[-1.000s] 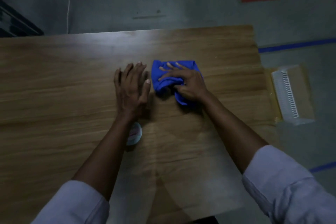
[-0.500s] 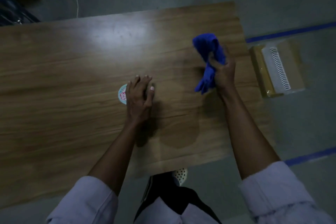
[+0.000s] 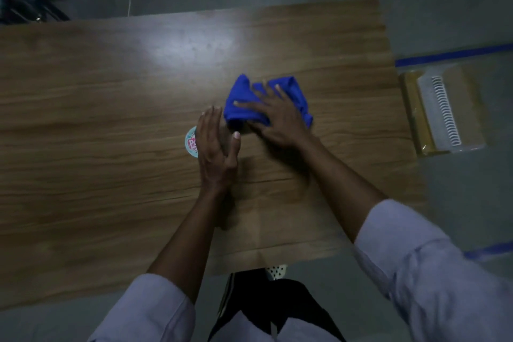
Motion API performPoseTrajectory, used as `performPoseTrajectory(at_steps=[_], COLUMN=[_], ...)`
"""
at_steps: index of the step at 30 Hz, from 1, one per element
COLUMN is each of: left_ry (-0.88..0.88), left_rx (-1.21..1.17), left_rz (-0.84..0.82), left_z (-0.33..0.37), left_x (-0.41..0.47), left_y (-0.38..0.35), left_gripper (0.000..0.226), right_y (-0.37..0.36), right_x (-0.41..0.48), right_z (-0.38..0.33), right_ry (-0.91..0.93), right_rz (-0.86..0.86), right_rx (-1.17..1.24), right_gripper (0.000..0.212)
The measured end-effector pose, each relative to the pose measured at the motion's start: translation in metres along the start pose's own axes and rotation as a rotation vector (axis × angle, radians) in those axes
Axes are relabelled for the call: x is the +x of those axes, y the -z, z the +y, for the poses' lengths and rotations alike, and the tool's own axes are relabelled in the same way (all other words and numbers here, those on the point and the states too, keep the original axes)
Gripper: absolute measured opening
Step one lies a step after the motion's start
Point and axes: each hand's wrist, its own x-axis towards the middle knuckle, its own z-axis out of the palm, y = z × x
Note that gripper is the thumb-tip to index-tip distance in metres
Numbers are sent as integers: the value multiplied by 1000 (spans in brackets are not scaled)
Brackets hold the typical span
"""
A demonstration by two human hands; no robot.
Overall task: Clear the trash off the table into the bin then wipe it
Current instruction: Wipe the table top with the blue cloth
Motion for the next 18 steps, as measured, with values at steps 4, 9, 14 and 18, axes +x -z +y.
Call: performPoseTrajectory(at_steps=[4, 9, 14, 18], left_ry=[-54, -146, -167, -51], left_rx=[47, 181, 271, 232], left_rz=[-9, 14, 48, 67], left_z=[14, 35, 22, 3], left_x=[3, 50, 105, 130], left_y=[5, -9, -32, -36], left_gripper=[51, 37, 34, 42], right_y=[5, 28, 13, -2], right_x=[-68, -62, 21, 59], right_z=[-19, 36, 51, 15], right_ry=[-102, -648, -680, -245], right_rz=[44, 596, 502, 434], right_rx=[381, 6, -152, 0], right_gripper=[51, 54, 68, 66])
